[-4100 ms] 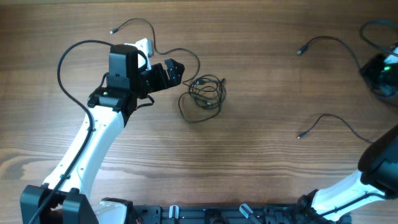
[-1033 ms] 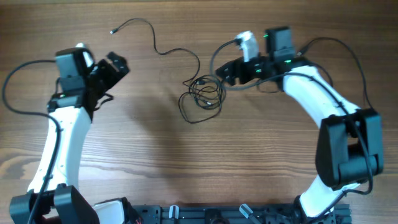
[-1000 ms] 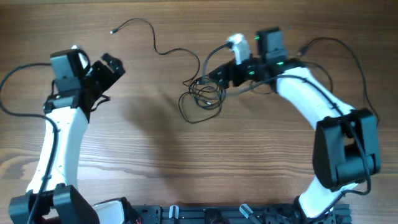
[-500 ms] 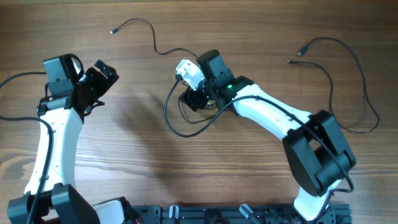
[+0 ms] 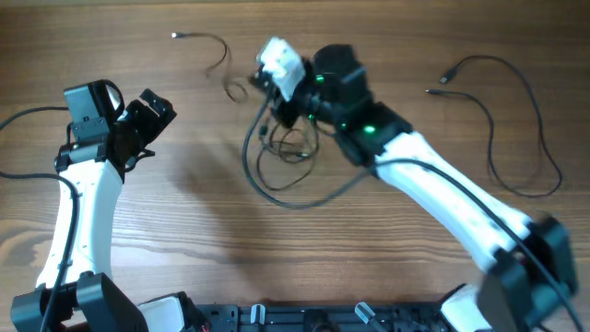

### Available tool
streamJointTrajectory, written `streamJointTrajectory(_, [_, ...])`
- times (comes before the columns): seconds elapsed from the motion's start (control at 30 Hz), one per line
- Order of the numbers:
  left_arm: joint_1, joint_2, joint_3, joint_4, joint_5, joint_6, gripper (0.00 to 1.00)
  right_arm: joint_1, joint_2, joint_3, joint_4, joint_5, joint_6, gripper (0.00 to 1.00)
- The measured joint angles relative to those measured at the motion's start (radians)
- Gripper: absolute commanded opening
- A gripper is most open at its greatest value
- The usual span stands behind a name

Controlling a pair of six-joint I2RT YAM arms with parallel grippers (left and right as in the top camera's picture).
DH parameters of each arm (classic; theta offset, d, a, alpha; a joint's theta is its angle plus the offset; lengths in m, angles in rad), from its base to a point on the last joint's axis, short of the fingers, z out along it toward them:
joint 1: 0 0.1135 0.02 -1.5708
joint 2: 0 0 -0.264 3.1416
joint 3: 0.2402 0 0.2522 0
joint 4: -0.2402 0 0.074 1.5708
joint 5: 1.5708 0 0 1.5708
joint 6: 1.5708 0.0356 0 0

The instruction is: Untangle cables

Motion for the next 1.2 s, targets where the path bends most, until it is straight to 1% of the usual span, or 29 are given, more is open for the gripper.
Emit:
streamJointTrajectory(0.1, [0.0, 0.0, 0.0, 0.0, 0.0, 0.0, 1.0, 0.0, -0.12, 0.017, 0.293, -0.005, 0.003, 0.04])
streamJointTrajectory(0.17, [0.0, 0.0, 0.0, -0.002, -0.001, 0.0, 1.0, 0.0, -0.146, 0.017, 0.427, 0.02, 0.006, 0.04])
streamJointTrajectory(0.2, [0.0, 0.0, 0.0, -0.002, 0.0, 0.0, 1.0, 0.0, -0.165, 0.017, 0.55, 0.075, -0.007, 0.04])
streamJointTrajectory(0.23, [0.0, 0.0, 0.0, -0.003, 0.0, 0.0, 1.0, 0.0, -0.167, 0.017, 0.621, 0.118, -0.04, 0.04])
streamJointTrajectory(0.27, [0.0, 0.0, 0.0, -0.002, -0.001, 0.0, 1.0, 0.0, -0.168, 0.017, 0.655, 0.166, -0.077, 0.04])
streamJointTrajectory(0.33, [0.0, 0.0, 0.0, -0.003, -0.001, 0.0, 1.0, 0.0, -0.172, 0.019, 0.578, 0.249, -0.13, 0.04])
streamJointTrajectory(0.4, [0.0, 0.0, 0.0, -0.003, 0.0, 0.0, 1.0, 0.0, -0.171, 0.018, 0.418, 0.283, -0.153, 0.04])
streamJointTrajectory(0.47, [0.0, 0.0, 0.0, -0.003, 0.0, 0.0, 1.0, 0.0, -0.171, 0.017, 0.342, 0.298, -0.161, 0.04])
streamJointTrajectory(0.67, [0.0, 0.0, 0.0, 0.012, 0.008, -0.004, 1.0, 0.0, -0.171, 0.017, 0.308, 0.308, -0.151, 0.04])
streamJointTrajectory(0.73, [0.0, 0.0, 0.0, 0.061, 0.113, 0.007, 1.0, 0.0, -0.171, 0.017, 0.28, 0.308, -0.141, 0.04])
streamJointTrajectory(0.77, [-0.002, 0.0, 0.0, 0.069, 0.225, 0.041, 0.93, 0.0, -0.171, 0.017, 0.268, 0.308, -0.138, 0.04])
streamJointTrajectory(0.8, [-0.005, 0.0, 0.0, 0.071, 0.263, 0.064, 0.89, 0.0, -0.171, 0.017, 0.261, 0.308, -0.137, 0.04])
streamJointTrajectory(0.83, [-0.023, 0.0, 0.0, 0.062, 0.395, 0.098, 0.88, 0.0, -0.171, 0.017, 0.26, 0.308, -0.133, 0.04])
streamJointTrajectory(0.87, [-0.047, 0.0, 0.0, 0.036, 0.489, 0.152, 0.87, 0.0, -0.171, 0.017, 0.26, 0.308, -0.122, 0.04])
streamJointTrajectory(0.93, [-0.114, 0.0, 0.0, -0.006, 0.617, 0.249, 0.89, 0.0, -0.17, 0.017, 0.258, 0.311, -0.055, 0.04])
streamJointTrajectory(1.03, [-0.21, 0.0, 0.0, -0.004, 0.731, 0.365, 0.9, 0.0, -0.161, 0.017, 0.252, 0.319, 0.043, 0.04])
streamJointTrajectory(1.1, [-0.266, 0.0, 0.0, 0.044, 0.761, 0.406, 0.89, 0.0, -0.145, 0.017, 0.249, 0.32, 0.12, 0.04])
streamJointTrajectory(1.17, [-0.309, 0.0, 0.0, 0.101, 0.774, 0.421, 0.85, 0.0, -0.138, 0.017, 0.249, 0.323, 0.172, 0.04])
streamJointTrajectory(1.2, [-0.333, 0.0, 0.0, 0.129, 0.78, 0.428, 0.77, 0.0, -0.138, 0.017, 0.249, 0.323, 0.194, 0.04])
